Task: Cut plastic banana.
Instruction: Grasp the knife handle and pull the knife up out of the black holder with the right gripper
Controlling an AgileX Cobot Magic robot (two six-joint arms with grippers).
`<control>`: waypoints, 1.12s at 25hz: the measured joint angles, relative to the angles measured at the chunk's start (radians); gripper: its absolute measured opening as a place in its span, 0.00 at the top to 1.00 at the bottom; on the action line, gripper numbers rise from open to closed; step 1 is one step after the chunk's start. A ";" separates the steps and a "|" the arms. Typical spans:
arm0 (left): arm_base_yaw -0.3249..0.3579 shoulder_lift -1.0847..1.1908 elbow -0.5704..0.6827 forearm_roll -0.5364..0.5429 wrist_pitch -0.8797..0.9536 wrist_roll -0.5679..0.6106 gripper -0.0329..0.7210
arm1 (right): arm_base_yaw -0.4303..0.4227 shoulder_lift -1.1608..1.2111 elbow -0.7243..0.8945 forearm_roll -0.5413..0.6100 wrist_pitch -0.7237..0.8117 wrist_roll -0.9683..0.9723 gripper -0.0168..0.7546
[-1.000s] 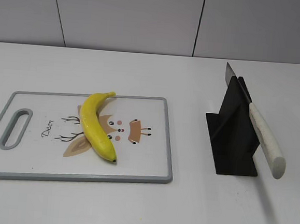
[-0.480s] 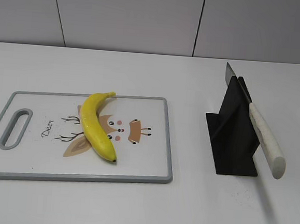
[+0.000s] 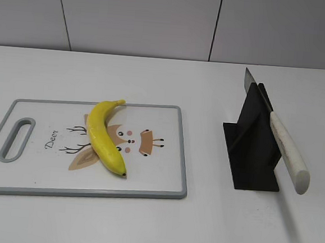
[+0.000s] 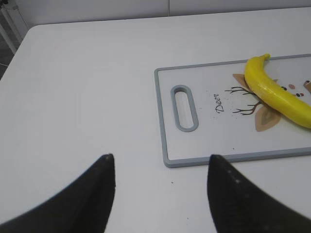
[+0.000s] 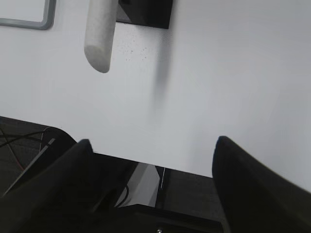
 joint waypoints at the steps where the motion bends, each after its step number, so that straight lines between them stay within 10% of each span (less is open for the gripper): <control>1: 0.000 0.000 0.000 0.000 0.000 0.000 0.20 | 0.004 0.030 -0.010 0.000 0.000 0.000 0.21; 28: 0.000 0.000 0.000 0.000 0.000 0.000 0.20 | 0.299 0.774 -0.361 -0.163 -0.024 0.229 0.21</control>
